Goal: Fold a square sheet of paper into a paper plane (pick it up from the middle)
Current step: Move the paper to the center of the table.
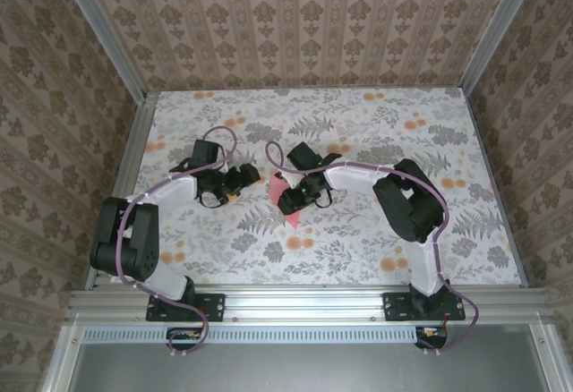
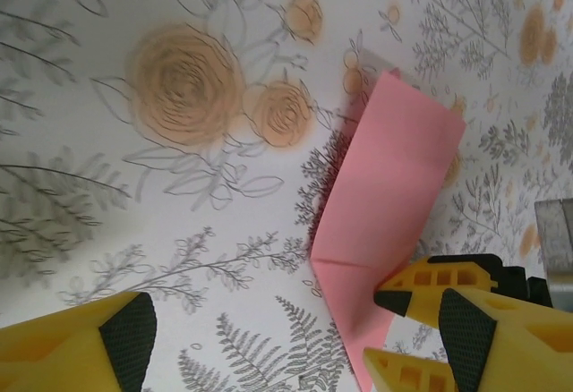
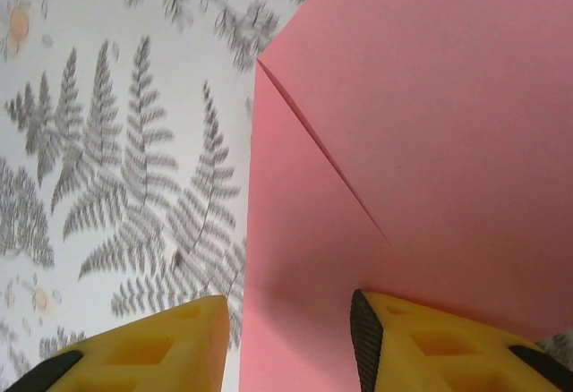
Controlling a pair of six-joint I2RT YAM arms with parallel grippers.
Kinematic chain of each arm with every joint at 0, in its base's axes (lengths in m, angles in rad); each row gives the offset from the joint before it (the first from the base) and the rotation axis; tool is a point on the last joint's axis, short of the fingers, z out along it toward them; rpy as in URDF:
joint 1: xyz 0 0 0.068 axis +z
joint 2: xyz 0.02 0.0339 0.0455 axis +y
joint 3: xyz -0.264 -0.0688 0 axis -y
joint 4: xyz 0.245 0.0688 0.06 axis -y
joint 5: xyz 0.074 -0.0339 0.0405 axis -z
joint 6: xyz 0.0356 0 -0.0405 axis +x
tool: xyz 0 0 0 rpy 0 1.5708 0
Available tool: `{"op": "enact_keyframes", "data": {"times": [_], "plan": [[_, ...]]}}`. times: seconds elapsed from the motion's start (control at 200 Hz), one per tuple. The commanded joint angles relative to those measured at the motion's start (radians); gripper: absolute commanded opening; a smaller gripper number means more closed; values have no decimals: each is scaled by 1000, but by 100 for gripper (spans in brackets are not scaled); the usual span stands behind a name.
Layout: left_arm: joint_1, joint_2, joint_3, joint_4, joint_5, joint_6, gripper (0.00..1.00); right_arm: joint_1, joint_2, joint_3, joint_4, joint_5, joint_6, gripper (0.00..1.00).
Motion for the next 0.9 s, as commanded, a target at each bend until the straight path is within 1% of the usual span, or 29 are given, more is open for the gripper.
{"op": "enact_keyframes", "data": {"times": [0.0, 0.065, 0.135, 0.185, 0.265, 0.295, 0.34, 0.37, 0.525, 0.62, 0.805, 0.895], "plan": [[-22, 17, 2, 23, 25, -24, 85, -1, -76, -41, -19, -37, -49, 45], [-25, 19, -4, 36, 18, -39, 84, -4, -130, -58, 30, -11, 19, 45], [-28, 18, -9, 44, 12, -52, 84, -3, -181, -77, 82, 69, 134, 45], [-29, 17, -13, 51, 7, -57, 83, -2, -197, -86, 104, 94, 209, 42], [-30, 17, -17, 56, 0, -64, 83, 1, -211, -110, 125, 190, 361, 38], [-31, 16, -18, 59, -2, -67, 83, 3, -210, -115, 127, 211, 400, 36], [-31, 16, -18, 60, -5, -68, 83, 8, -211, -114, 106, 275, 459, 34], [-31, 16, -18, 60, -7, -68, 83, 14, -210, -114, 106, 287, 488, 33], [-31, 17, -14, 55, -14, -68, 83, 31, -148, -45, 59, 334, 531, 31], [-31, 19, -15, 54, -14, -68, 83, 31, -93, 6, 38, 368, 538, 28], [-31, 20, -20, 57, -10, -68, 83, 22, 7, 89, 1, 401, 499, 28], [-30, 20, -20, 57, -8, -68, 83, 14, 45, 117, -6, 397, 468, 28]]}}
